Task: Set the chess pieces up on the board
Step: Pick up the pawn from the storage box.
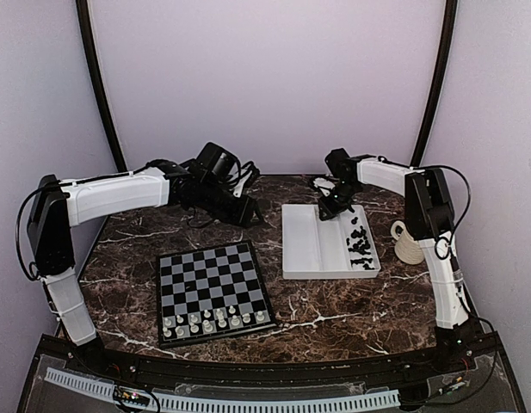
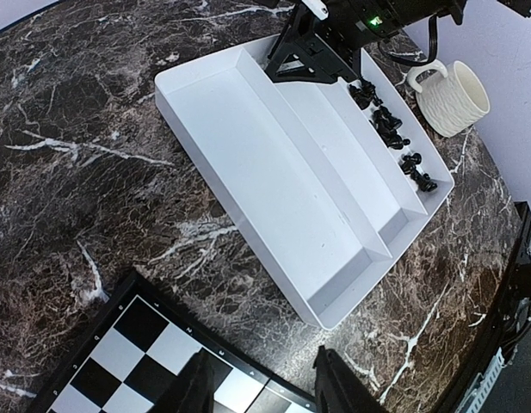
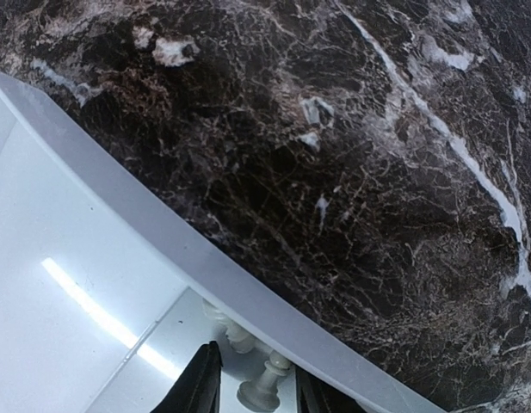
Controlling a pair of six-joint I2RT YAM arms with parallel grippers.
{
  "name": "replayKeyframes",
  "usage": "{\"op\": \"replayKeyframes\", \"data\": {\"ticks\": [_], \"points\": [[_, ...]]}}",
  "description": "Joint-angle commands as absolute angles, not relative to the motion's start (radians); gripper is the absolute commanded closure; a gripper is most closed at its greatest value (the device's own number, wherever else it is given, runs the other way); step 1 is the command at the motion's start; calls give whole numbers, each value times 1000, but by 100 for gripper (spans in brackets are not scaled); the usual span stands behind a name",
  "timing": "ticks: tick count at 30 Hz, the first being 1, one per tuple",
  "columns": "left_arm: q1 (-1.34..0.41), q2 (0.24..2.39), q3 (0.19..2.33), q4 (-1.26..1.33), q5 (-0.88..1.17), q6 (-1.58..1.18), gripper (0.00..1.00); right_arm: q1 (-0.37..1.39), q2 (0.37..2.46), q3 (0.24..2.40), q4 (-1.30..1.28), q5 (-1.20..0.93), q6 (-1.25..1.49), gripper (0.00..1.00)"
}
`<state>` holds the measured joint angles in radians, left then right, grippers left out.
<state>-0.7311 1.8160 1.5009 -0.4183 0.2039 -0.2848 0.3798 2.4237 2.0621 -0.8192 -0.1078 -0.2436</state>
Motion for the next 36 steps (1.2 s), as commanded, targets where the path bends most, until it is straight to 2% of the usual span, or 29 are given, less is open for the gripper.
{"op": "replayKeyframes", "data": {"ticks": [1, 17, 24, 31, 36], "points": [[-726, 1815, 1487, -418, 222, -294, 58, 383, 2405, 2015, -826, -69, -217, 68], [-726, 1816, 1470, -413, 236, -298, 57, 385, 2355, 1948, -807, -16, -206, 71], [-725, 1821, 1471, -413, 242, -302, 57, 387, 2327, 1925, -803, -23, -203, 80], [-723, 1833, 1491, -405, 249, -302, 58, 382, 2253, 1874, -767, -32, -220, 85], [-721, 1855, 1520, -403, 278, -301, 58, 370, 2286, 1914, -776, -48, -233, 90]]}}
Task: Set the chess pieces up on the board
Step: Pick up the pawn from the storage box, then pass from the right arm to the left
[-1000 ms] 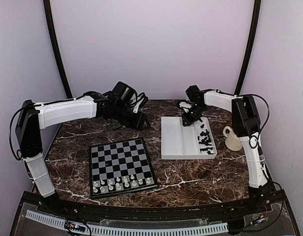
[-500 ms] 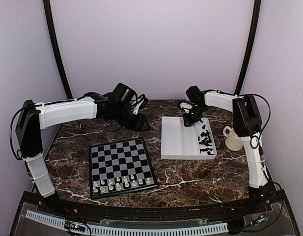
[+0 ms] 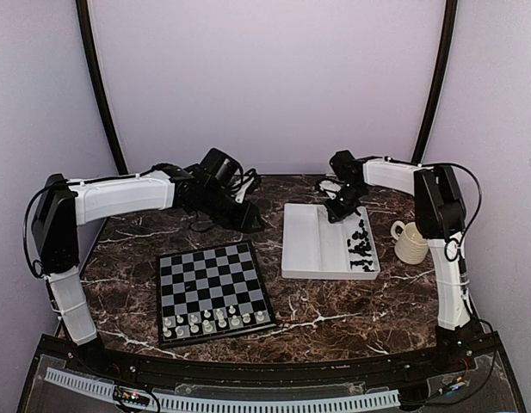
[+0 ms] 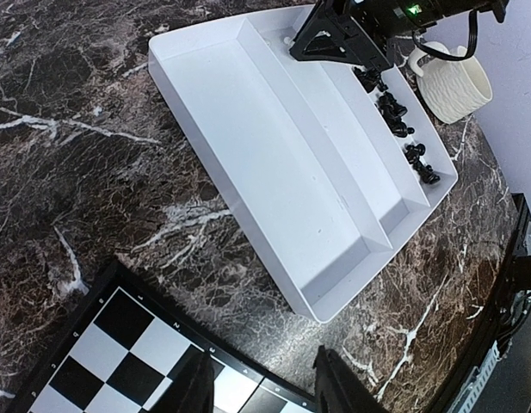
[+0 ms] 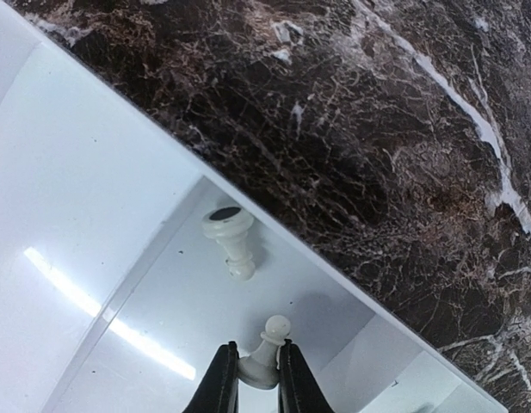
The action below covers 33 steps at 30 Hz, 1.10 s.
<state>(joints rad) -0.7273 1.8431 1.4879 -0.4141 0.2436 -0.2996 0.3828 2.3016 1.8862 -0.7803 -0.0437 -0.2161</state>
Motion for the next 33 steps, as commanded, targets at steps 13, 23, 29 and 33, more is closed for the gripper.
{"op": "replayKeyframes", "data": {"ticks": [13, 23, 29, 33], "points": [[-712, 1847, 1522, -317, 333, -339, 57, 402, 1943, 1660, -711, -459, -443, 92], [-670, 1931, 1478, 59, 657, -714, 57, 543, 1826, 1529, -692, -437, -624, 90], [-670, 2014, 1435, 332, 788, -993, 58, 577, 1837, 1566, -693, -426, -623, 90], [-670, 2050, 1426, 436, 822, -1085, 59, 587, 1843, 1582, -693, -429, -615, 90]]}}
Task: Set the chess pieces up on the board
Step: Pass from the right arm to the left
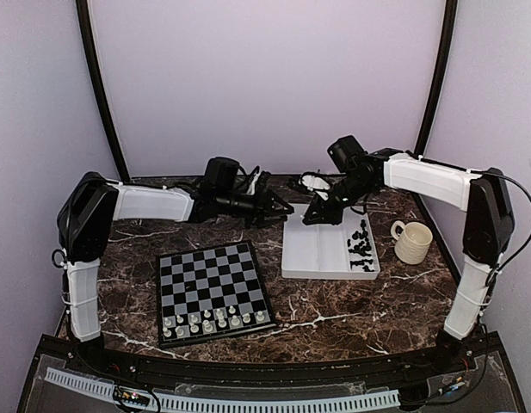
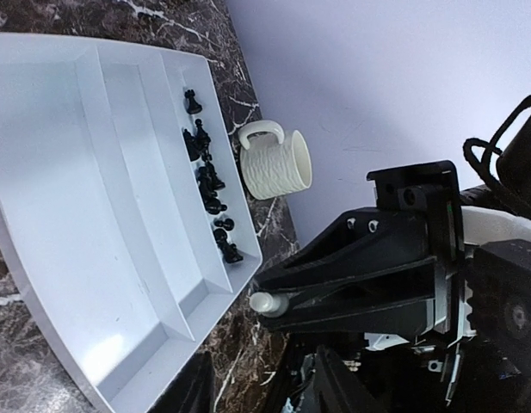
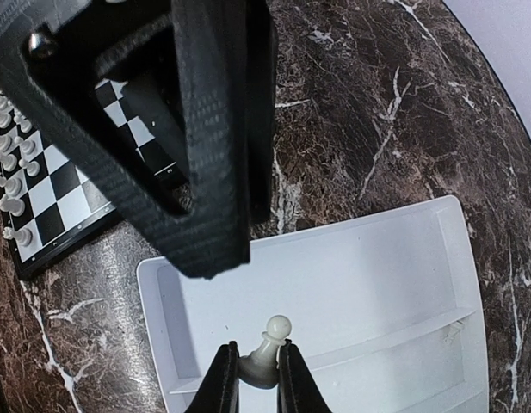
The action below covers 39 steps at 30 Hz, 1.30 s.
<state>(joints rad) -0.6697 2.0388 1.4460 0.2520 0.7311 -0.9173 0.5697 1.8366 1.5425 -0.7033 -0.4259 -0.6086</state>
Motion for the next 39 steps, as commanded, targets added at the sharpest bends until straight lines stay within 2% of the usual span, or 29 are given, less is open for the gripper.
{"op": "replayKeyframes", "data": {"ticks": [1, 8, 25, 30, 35, 39], "points": [[-670, 2054, 1426, 459, 831, -1095, 59, 587, 1844, 1585, -692, -433, -611, 89], [-670, 2098, 1417, 562, 864, -1194, 59, 589, 1865, 1626, -701, -479, -583, 89], [-671, 2125, 1393, 649, 860, -1253, 72, 602, 1872, 1661, -750, -555, -578, 89], [-670, 2127, 1382, 672, 854, -1262, 87, 602, 1878, 1664, -755, -561, -574, 88], [-670, 2127, 1376, 687, 856, -1269, 96, 602, 1886, 1671, -750, -555, -565, 86], [-669, 2120, 1375, 671, 862, -1242, 100, 599, 1882, 1679, -777, -555, -561, 76]]}}
